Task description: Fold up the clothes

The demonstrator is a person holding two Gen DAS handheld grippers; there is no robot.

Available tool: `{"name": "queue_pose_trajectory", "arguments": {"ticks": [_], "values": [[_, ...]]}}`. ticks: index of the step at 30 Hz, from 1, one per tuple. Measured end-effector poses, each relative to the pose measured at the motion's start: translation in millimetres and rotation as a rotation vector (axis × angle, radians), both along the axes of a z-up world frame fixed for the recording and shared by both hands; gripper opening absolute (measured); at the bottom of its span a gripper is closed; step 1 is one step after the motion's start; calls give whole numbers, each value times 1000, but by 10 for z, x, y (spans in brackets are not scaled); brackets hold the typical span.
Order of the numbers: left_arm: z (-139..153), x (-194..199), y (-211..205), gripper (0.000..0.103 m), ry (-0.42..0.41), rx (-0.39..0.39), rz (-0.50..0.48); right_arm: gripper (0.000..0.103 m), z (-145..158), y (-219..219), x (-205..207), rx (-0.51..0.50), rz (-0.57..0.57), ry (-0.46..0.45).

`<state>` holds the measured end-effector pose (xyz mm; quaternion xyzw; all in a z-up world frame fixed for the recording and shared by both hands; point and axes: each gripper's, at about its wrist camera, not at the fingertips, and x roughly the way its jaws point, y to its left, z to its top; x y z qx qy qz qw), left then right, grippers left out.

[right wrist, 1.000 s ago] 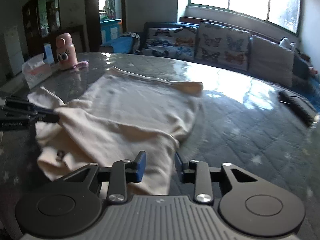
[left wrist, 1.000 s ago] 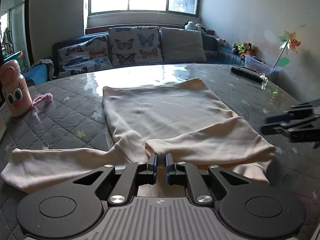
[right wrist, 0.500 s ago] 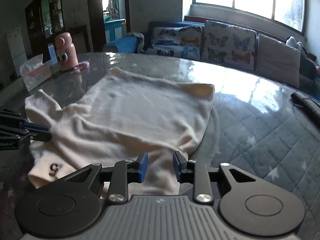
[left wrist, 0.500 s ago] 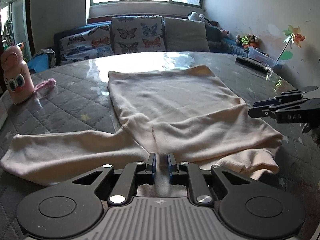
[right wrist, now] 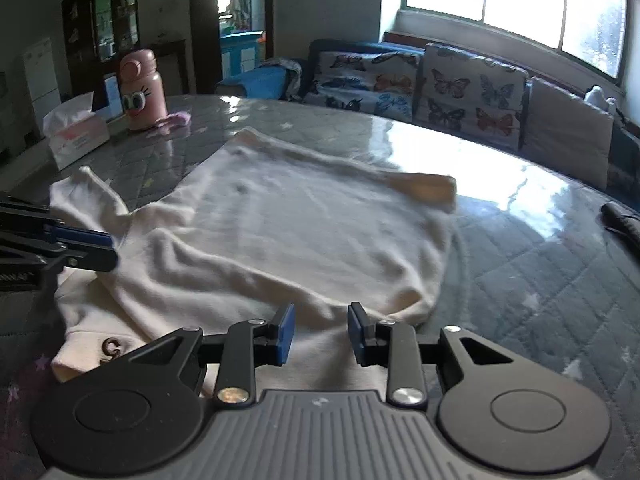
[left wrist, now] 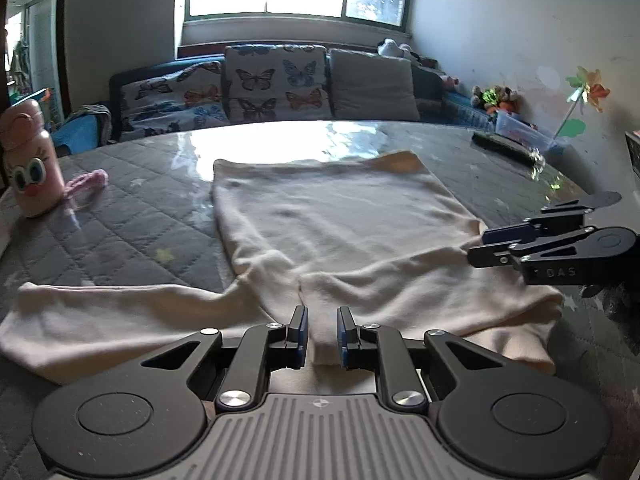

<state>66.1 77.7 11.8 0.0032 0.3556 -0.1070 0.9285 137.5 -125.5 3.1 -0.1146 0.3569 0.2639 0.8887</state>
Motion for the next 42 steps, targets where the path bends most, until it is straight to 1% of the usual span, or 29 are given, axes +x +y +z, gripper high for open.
{"name": "queue_pose_trajectory", "arguments": {"ticks": [3, 8, 13, 17, 19, 23, 26, 28, 29, 33, 35, 38, 39, 42], "values": [[-74, -2, 15, 17, 12, 4, -3, 29, -54, 131, 4, -13, 20, 14], [-49, -49, 83, 19, 5, -22, 5, 29, -57, 397, 14, -19, 78, 7], [5, -144, 275, 22, -8, -51, 62, 29, -98, 688, 37, -27, 130, 7], [48, -239, 512, 24, -18, -40, 144, 29, -107, 924, 27, -31, 163, -15], [52, -272, 650, 30, -20, -33, 191, 29, -107, 1021, 30, -25, 174, -17], [44, -314, 939, 31, -19, -18, 301, 29, -105, 1183, 8, -9, 204, -15], [48, -333, 1126, 32, -18, -22, 367, 29, -39, 1194, -64, -3, 229, -21], [57, -346, 1238, 38, -26, -17, 412, 35, 23, 1150, -126, -1, 240, -26], [62, -348, 1287, 39, -30, -16, 433, 35, 49, 1130, -162, -3, 249, -29], [55, -347, 1488, 44, -35, -9, 528, 35, 57, 1144, -298, -26, 314, -25], [42, -337, 1589, 46, -31, -14, 579, 35, -9, 1203, -334, -51, 343, -17], [17, -304, 1723, 49, -24, -11, 642, 37, -9, 1205, -353, -44, 340, -27], [5, -282, 1763, 49, -21, -6, 658, 42, 7, 1192, -351, -38, 336, -27], [-36, -211, 1879, 48, -6, -16, 700, 43, 54, 1144, -364, -31, 329, -36]]}}
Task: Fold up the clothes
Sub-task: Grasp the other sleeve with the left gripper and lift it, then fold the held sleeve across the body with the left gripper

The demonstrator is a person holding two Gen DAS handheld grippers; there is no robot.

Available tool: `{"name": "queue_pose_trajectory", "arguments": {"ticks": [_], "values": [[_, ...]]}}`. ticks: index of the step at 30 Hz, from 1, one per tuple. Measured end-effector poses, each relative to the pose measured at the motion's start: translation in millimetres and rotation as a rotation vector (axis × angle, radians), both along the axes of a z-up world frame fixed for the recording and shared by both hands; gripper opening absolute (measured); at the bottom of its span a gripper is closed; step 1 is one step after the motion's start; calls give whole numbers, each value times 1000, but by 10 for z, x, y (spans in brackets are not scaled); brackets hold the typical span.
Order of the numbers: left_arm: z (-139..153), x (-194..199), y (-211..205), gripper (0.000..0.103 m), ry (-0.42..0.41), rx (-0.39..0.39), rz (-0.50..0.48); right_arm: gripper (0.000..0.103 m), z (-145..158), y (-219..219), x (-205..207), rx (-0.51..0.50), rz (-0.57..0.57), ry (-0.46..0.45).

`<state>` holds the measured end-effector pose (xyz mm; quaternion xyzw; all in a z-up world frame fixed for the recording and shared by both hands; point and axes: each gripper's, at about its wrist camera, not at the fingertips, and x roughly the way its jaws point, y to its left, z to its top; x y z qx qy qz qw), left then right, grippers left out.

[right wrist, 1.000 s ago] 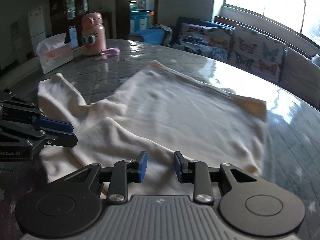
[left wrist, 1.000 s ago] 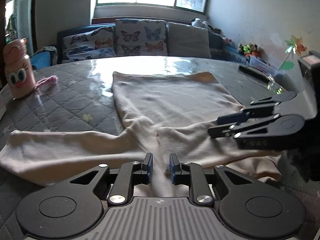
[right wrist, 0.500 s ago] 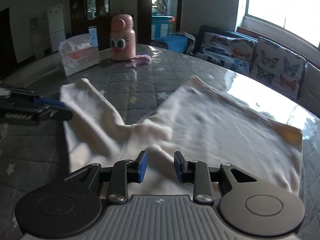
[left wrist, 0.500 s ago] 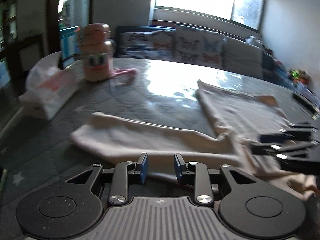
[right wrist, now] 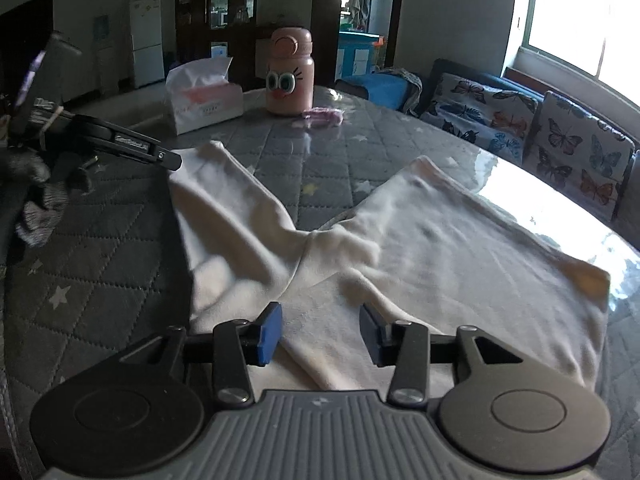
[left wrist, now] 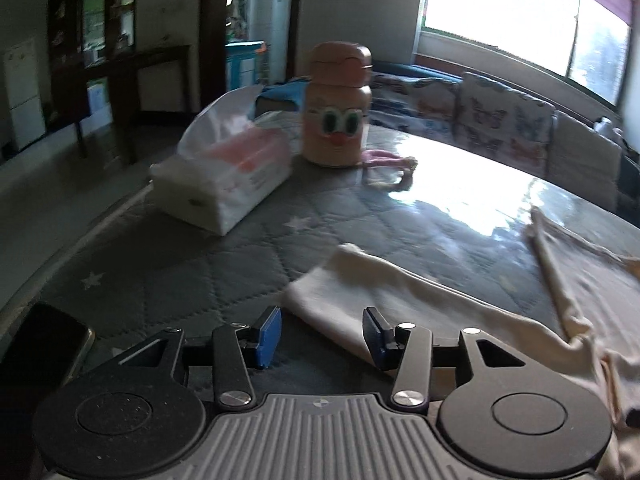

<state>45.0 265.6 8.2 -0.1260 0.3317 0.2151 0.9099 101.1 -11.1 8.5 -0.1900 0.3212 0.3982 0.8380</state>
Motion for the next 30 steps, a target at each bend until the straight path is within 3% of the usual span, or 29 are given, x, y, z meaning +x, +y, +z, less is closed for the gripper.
{"name": "queue_pose_trajectory", "arguments": {"ticks": [5, 10, 13, 24, 30], "values": [[-50, 76, 101, 41, -1, -23, 35, 46, 40, -93, -32, 7, -21, -5], [-36, 121, 119, 9, -9, -33, 27, 48, 73, -199, -48, 19, -47, -6], [87, 102, 48, 5, -45, -62, 0, 48, 111, -298, -44, 47, -73, 6], [921, 147, -1149, 5, -245, -91, -397, 48, 202, -854, 9, 127, -207, 39], [1006, 284, -1917, 5, -263, -120, -618, 47, 258, -1248, 37, 171, -302, 38]]}}
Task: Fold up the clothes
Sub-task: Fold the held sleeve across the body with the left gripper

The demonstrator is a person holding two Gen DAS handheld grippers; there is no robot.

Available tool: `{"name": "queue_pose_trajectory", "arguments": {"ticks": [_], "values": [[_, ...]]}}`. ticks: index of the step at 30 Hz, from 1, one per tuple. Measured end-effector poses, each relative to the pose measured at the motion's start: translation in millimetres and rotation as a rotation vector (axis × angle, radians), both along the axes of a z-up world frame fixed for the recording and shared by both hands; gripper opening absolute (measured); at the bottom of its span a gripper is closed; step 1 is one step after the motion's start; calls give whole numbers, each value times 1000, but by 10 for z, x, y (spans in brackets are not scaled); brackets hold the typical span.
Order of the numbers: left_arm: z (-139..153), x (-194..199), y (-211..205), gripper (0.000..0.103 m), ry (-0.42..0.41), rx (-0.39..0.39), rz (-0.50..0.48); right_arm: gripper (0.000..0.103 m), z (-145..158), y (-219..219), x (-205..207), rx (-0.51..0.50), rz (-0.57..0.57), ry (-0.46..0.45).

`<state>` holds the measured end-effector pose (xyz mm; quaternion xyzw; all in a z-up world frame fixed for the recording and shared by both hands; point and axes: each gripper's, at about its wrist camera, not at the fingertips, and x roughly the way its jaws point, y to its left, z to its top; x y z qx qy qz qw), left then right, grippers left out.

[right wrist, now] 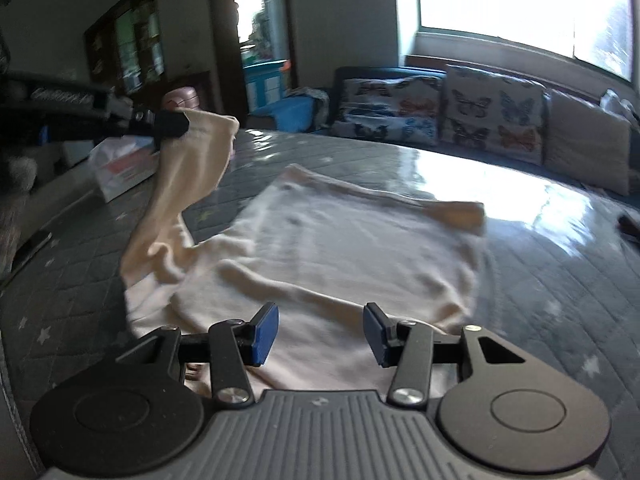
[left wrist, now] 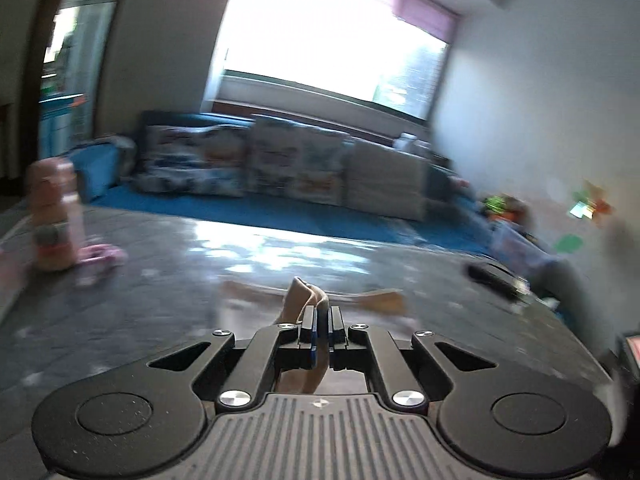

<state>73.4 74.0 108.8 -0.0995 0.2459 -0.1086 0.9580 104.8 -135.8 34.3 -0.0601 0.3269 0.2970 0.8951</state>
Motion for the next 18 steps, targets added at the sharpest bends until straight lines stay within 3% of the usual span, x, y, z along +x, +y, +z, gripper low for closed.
{"name": "queue_pose_trajectory", "arguments": {"ticks": [5, 10, 13, 18], "values": [[-183, 115, -460, 6, 52, 36, -131, 47, -21, -293, 47, 16, -82, 10], [-435, 100, -727, 16, 124, 78, -233, 47, -61, -468, 65, 16, -141, 21], [-479, -15, -660, 29, 112, 113, -236, 47, -60, -503, 54, 25, -151, 26], [-539, -227, -289, 37, 75, 199, -143, 47, -32, -388, 29, 42, -103, 30]]}}
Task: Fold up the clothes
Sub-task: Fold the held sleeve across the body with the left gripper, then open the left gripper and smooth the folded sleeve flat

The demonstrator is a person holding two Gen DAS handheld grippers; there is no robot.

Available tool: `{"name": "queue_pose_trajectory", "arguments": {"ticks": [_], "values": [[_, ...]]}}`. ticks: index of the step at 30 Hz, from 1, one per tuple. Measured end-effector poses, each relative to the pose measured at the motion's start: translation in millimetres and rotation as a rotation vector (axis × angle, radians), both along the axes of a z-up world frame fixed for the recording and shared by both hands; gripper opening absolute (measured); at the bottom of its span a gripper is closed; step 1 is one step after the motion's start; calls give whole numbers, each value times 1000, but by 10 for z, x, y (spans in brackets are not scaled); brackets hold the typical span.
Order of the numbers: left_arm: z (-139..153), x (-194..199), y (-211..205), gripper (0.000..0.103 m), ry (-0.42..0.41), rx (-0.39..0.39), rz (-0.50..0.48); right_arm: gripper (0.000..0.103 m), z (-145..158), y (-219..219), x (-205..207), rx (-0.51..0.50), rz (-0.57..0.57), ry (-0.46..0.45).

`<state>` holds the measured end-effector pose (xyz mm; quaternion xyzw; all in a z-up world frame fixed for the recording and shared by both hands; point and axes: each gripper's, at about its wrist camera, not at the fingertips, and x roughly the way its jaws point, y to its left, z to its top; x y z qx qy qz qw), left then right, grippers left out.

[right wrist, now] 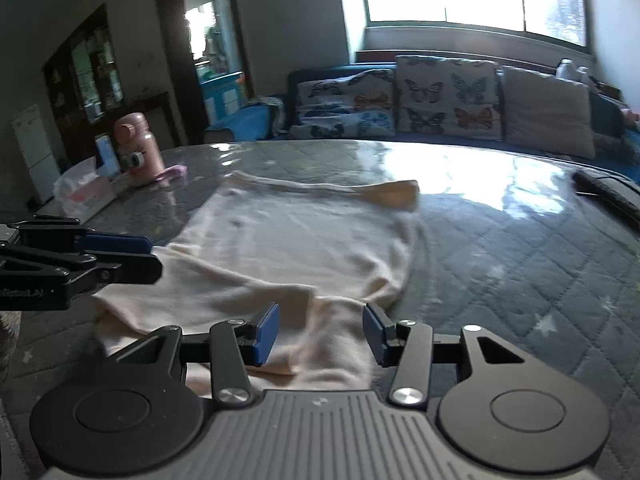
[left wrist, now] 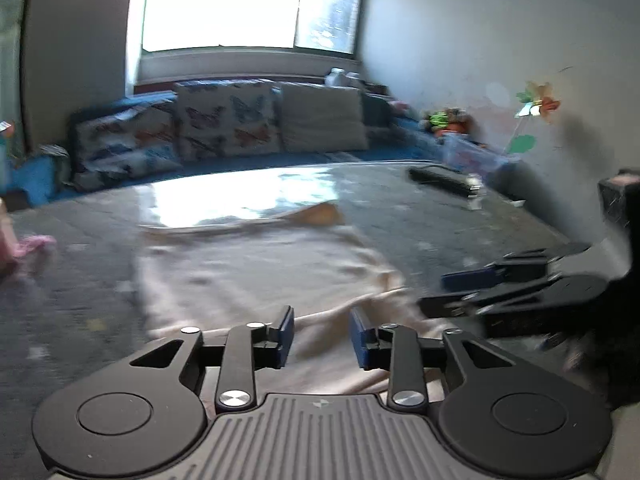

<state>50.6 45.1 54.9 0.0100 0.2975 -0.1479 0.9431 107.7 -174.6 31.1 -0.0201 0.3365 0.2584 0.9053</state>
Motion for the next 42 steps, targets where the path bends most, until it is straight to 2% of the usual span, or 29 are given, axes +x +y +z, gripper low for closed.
{"name": "queue_pose_trajectory", "arguments": {"ticks": [6, 12, 14, 15, 20, 26, 27, 28, 29, 32, 35, 40, 42], "values": [[-167, -262, 491, 38, 30, 79, 100, 37, -146, 253, 35, -39, 56, 48], [-331, -409, 645, 41, 49, 117, 115, 32, -264, 294, 50, -75, 38, 89], [-373, -410, 633, 41, 48, 125, 110, 26, -284, 306, 40, -88, 37, 95], [-390, -400, 616, 41, 43, 132, 108, 19, -290, 315, 41, -92, 34, 96], [-457, -377, 543, 40, 37, 141, 90, 6, -251, 364, 14, -108, 28, 76], [-463, -372, 460, 40, 12, 166, 107, 4, 42, 363, -26, -84, 27, -9], [-473, -360, 457, 34, 13, 175, 112, 4, 100, 368, -38, -81, 30, -27], [-483, -348, 454, 20, 15, 185, 118, 4, 151, 371, -49, -80, 32, -44], [-490, -344, 453, 13, 18, 195, 122, 4, 222, 369, -73, -80, 34, -71], [-470, -409, 464, 5, 2, 213, 121, 3, 337, 333, -126, -88, 24, -117], [-451, -487, 491, 5, -7, 222, 98, 3, 253, 283, -131, -101, 15, -78], [-463, -507, 550, 5, 37, 212, 60, 8, -107, 257, -88, -154, 45, 64], [-400, -494, 582, 8, 39, 196, 58, 10, -82, 232, -84, -149, 42, 52]]}}
